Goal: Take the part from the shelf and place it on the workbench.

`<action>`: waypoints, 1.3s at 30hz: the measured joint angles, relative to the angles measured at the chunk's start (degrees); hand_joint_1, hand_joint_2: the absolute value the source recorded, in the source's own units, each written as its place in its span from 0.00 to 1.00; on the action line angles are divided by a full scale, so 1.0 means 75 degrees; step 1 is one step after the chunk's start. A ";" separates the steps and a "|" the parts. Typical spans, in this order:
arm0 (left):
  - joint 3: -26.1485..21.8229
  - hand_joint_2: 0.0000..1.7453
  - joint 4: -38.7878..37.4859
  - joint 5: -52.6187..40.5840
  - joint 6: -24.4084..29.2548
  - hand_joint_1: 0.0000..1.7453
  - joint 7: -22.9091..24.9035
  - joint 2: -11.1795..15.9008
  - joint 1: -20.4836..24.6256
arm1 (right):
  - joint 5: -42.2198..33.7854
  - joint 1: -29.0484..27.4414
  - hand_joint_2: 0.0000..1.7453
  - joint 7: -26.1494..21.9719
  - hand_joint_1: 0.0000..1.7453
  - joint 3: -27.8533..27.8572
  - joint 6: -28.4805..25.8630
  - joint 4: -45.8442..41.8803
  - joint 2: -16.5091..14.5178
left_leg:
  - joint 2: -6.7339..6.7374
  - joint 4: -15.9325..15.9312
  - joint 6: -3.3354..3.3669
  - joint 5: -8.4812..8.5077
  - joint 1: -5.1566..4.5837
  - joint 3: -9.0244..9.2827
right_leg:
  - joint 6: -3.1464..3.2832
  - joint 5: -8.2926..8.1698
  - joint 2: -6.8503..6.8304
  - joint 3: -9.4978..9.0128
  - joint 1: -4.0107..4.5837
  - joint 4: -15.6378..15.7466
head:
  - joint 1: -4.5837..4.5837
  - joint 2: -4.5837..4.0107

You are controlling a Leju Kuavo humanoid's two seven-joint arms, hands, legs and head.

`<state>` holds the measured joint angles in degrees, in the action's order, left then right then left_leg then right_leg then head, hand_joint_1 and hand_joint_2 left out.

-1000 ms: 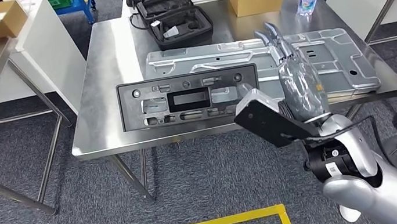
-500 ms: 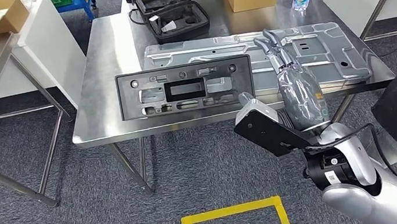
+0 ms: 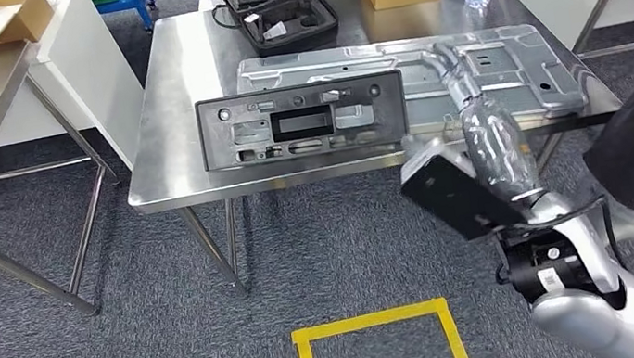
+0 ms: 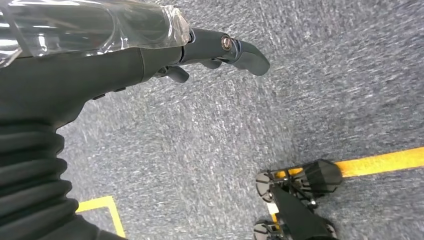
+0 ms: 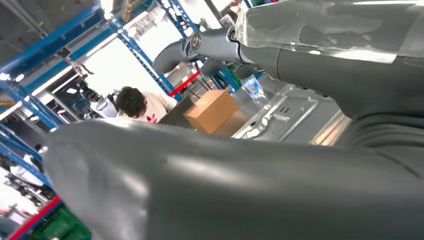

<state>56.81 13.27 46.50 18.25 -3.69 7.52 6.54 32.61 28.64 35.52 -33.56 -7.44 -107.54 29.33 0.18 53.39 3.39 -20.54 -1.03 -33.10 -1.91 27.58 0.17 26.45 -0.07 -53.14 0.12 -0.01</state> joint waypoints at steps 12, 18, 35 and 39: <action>0.0010 1.00 0.0003 0.0005 -0.0061 0.00 -0.0003 0.0021 0.0005 | -0.0686 0.0017 0.00 -0.0005 0.00 0.0083 0.0082 -0.0032 0.0052 | -0.0022 0.1021 -0.0322 -0.0868 0.0181 0.0221 | 0.0157 -0.0610 -0.0023 0.0709 -0.0068 0.0015 | 0.0039 0.0001; 0.0012 1.00 0.0003 0.0045 -0.0076 0.00 -0.0010 0.0030 0.0002 | -0.0993 0.0022 0.00 -0.0006 0.00 0.0096 -0.0096 -0.0065 0.0122 | -0.0012 -0.0227 -0.0068 -0.0639 0.0114 0.0813 | -0.0087 -0.0713 -0.0026 0.0889 -0.0069 -0.0079 | 0.0028 -0.0001; 0.0032 1.00 0.0003 0.0042 -0.0087 0.00 0.0012 0.0005 -0.0012 | -0.0726 -0.0093 0.00 0.0007 0.00 0.0138 -0.0226 -0.0136 0.0278 | 0.0000 0.0629 -0.0288 -0.0624 0.0114 -0.0213 | 0.0178 -0.0205 -0.0026 0.0316 -0.0078 -0.0032 | 0.0015 -0.0001; 0.0053 1.00 0.0003 0.0042 -0.0070 0.00 0.0004 -0.0005 -0.0017 | -0.0723 -0.0112 0.00 0.0008 0.00 0.0145 -0.0226 -0.0143 0.0278 | -0.0002 0.2395 -0.0419 -0.1570 0.0169 -0.0749 | 0.0227 -0.0407 -0.0029 0.0590 -0.0069 -0.0045 | 0.0025 0.0000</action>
<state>57.20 13.29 46.82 17.73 -3.66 7.48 6.41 27.19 27.80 35.58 -32.47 -9.14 -108.61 31.41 0.17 71.35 0.24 -32.32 0.24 -38.72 -0.21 24.53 -0.04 30.87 -0.58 -53.47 0.31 -0.01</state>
